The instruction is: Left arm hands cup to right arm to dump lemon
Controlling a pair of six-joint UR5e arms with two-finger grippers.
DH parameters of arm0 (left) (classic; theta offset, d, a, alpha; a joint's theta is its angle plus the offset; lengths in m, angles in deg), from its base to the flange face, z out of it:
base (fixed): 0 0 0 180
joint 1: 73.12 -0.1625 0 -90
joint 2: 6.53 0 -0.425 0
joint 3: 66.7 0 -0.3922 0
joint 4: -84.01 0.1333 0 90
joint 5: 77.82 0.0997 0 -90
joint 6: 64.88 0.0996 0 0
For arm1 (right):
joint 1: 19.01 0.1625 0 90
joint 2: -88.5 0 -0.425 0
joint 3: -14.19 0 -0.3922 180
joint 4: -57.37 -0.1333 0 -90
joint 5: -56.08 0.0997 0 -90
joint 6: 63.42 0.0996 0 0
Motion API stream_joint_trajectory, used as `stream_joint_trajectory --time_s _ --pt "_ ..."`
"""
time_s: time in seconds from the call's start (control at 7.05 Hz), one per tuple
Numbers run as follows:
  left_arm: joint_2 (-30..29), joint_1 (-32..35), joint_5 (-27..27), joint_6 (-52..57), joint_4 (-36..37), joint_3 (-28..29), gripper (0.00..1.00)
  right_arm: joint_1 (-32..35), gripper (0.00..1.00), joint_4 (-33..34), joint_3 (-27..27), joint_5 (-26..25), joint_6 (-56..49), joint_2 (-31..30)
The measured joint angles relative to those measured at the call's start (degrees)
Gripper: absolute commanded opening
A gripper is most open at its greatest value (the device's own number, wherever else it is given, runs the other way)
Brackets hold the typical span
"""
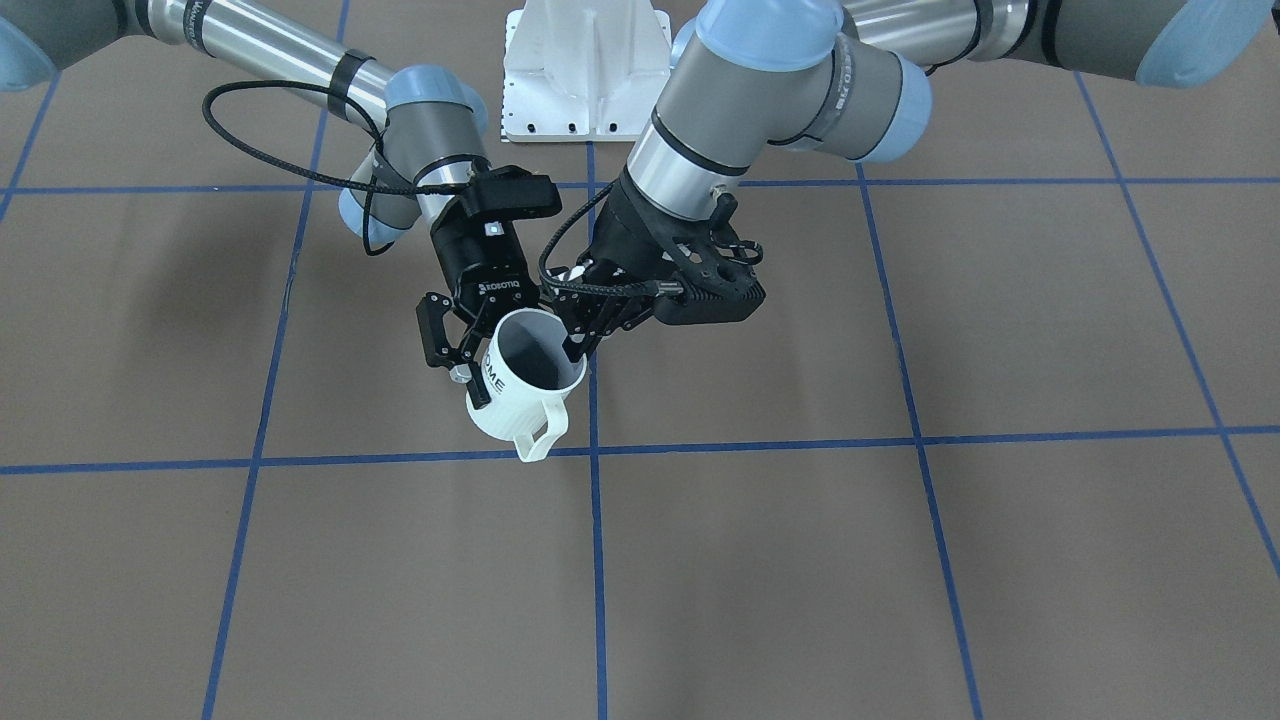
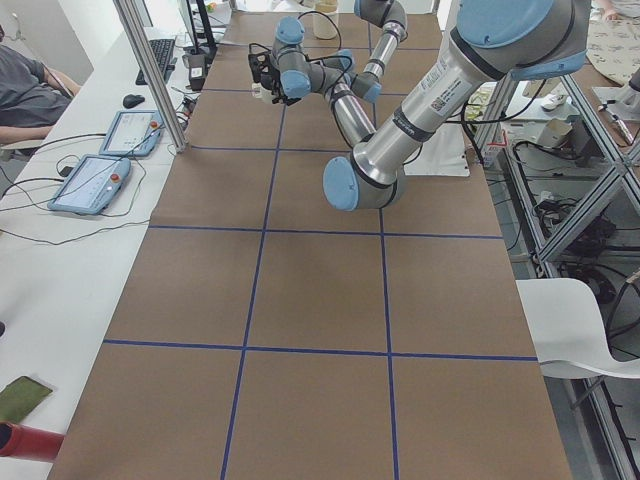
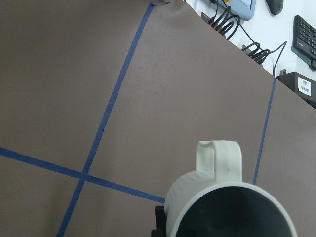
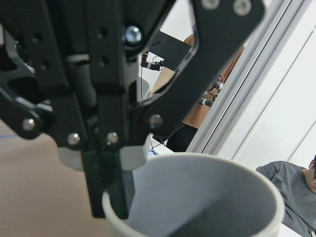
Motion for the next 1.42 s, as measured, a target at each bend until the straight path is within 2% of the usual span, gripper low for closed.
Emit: stream_joint_trajectory --time_s 0.99,1.42 --pt "-0.18 0.03 0.06 1.82 0.06 0.96 0.0 -0.43 1.0 -0.26 2.07 -0.62 -0.01 -0.7" --pt "-0.24 0.25 0.09 2.04 0.06 1.12 0.0 -1.64 1.0 -0.46 2.79 -2.35 -0.01 -1.72"
